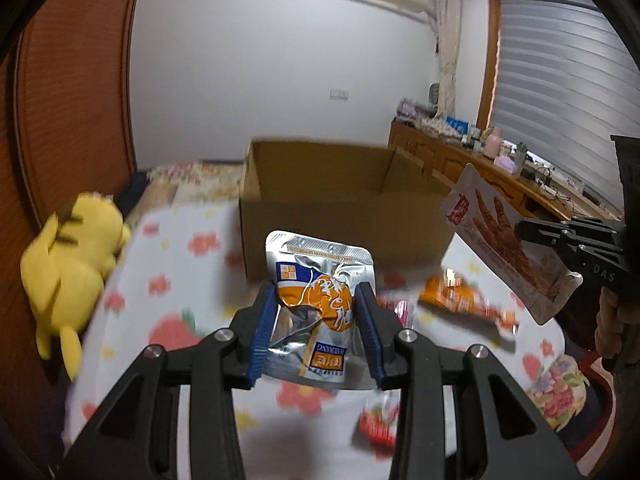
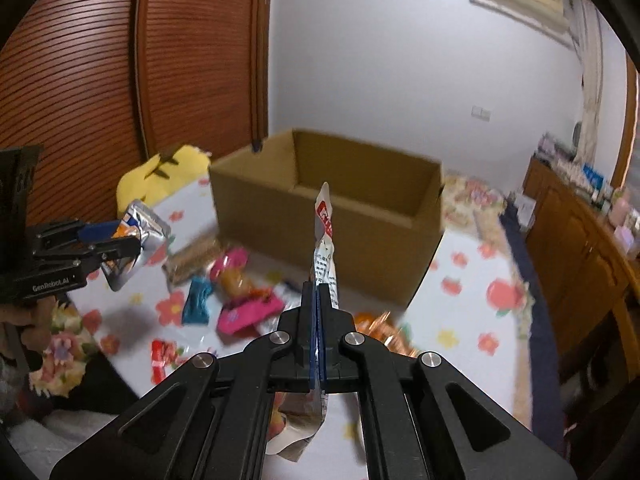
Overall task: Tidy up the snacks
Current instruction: 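Drop the silver-orange pouch into the box with left tool while right tool carries white packet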
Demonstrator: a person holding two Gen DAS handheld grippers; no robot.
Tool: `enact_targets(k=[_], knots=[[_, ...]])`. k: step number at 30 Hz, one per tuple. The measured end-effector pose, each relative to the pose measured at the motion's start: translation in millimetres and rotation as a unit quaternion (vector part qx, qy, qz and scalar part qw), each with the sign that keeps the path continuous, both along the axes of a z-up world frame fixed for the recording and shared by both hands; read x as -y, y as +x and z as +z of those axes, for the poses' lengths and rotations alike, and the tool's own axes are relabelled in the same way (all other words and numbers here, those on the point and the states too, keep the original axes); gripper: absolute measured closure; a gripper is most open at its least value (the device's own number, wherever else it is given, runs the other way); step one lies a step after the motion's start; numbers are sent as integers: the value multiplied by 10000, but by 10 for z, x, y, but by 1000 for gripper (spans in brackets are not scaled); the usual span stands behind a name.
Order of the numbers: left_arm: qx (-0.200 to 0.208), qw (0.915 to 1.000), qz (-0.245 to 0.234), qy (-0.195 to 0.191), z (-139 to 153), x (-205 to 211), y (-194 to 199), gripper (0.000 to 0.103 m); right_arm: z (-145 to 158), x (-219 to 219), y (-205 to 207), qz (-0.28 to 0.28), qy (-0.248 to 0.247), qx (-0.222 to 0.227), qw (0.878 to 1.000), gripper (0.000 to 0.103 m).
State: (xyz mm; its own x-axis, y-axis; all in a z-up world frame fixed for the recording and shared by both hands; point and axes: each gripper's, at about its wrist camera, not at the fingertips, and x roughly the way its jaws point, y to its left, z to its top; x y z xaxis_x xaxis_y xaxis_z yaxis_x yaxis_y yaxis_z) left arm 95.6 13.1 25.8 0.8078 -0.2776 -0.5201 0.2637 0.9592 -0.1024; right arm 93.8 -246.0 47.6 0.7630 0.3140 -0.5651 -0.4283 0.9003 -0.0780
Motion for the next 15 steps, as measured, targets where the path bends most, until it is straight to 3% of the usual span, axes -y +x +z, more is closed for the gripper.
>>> enact_targets(k=[8,15], knots=[[322,9995,-64,16,436,47,519,64,435,48,447,-112,-109,362,9992,103],[303,9995,-115,60,563,116,971,64,546,-20,904,-256,-263,444,9983,103]])
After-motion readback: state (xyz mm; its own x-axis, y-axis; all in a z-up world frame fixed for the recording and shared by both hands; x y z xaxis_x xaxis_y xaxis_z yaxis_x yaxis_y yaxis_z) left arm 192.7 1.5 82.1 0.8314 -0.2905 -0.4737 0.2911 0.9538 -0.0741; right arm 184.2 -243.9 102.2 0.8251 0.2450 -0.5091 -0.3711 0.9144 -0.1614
